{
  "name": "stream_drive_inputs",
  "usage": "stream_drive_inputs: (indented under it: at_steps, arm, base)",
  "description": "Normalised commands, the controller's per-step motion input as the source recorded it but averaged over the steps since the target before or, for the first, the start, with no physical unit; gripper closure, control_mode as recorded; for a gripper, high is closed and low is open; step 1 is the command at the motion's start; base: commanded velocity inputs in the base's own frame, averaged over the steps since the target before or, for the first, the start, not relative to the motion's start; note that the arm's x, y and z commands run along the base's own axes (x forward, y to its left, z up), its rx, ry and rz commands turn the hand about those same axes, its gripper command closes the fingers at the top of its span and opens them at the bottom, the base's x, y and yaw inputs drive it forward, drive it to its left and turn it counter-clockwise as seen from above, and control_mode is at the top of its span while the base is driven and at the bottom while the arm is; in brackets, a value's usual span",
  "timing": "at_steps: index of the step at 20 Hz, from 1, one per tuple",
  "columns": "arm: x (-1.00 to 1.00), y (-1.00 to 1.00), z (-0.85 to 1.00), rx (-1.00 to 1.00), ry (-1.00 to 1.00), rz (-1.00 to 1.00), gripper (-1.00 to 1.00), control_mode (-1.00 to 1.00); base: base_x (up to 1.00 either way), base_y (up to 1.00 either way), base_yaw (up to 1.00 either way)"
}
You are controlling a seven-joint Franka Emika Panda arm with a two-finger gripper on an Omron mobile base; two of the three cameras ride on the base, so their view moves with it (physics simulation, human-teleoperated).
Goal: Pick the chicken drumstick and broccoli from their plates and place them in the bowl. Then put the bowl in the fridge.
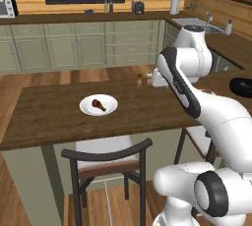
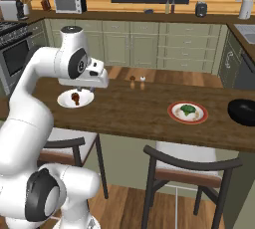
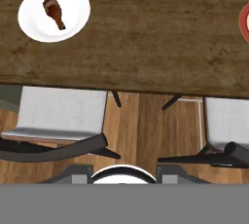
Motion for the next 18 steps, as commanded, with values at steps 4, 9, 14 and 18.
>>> stream_drive_inputs:
  at_steps: [4, 9, 14, 18]
  arm:
    - [-0.28, 0.00, -0.05, 0.00, -0.03, 0.01, -1.00, -1.00]
    - [-0.46, 0.70, -0.31, 0.00, -0.28, 0.17, -1.00, -1.00]
    - [0.24, 1.00, -0.16, 0.00, -0.35, 0.29, -1.00, -1.00]
    - [0.86, 1.00, -0.18, 0.00, -0.23, 0.37, -1.00, -1.00]
  base:
    - [0.00, 0.00, 0.00]
    - [0.00, 0.00, 0.00]
    - [0.00, 0.00, 0.00]
    - [0.00, 0.00, 0.00]
